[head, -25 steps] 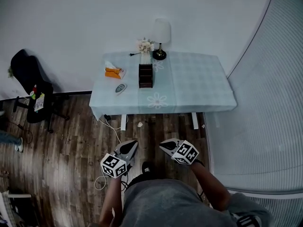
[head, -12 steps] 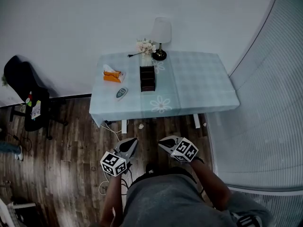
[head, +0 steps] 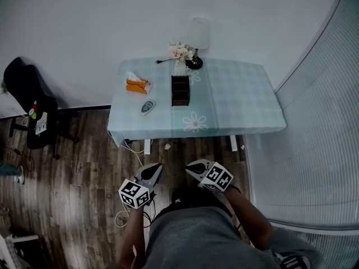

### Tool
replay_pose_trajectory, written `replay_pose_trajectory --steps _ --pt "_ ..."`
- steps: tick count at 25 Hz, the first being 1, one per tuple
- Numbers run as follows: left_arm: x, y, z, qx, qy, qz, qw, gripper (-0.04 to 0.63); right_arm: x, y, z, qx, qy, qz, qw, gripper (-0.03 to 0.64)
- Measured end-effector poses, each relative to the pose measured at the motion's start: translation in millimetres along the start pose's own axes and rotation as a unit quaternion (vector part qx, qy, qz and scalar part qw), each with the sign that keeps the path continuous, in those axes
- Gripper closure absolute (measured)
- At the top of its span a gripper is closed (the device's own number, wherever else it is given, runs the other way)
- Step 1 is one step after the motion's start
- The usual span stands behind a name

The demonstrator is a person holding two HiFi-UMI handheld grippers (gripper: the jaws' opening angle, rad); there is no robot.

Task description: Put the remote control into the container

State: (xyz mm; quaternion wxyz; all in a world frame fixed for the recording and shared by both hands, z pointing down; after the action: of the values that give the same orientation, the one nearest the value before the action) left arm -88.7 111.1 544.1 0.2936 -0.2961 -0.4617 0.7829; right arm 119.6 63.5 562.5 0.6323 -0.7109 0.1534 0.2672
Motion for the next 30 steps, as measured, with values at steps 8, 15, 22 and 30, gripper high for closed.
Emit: replay_pose_trajectory --steps 8,15,22,30 --pt "-3 -3 12 0.006 0.005 0.011 0.9999 0.595 -13 8 -8 0.001 0.005 -0.009 1.0 0.6" --pt "-4 4 16 0.009 0.02 0.003 0.9997 0.595 -16 12 -27 -0.01 0.009 -0.013 1.0 0.6" --pt "-9 15 36 0.004 0.036 0.01 0.9993 0.595 -29 21 -48 0.006 0.021 -0.013 1.0 0.6" --pt "-33 31 56 0.001 0.049 0.028 0.9984 0.595 -37 26 -90 0.007 0.038 -0.016 0.999 0.6"
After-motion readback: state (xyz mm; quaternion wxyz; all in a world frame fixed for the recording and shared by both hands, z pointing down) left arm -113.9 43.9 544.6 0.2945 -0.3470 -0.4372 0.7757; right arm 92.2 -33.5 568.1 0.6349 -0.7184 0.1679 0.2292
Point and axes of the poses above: the fingertips, and each gripper's own axes: x backward along the fingers, z to its left, y out of its top, the point moved 8 cm from there along x, backward along the fingers, and after that the axes turned 5 degrees about x, right-handed, at the moved point
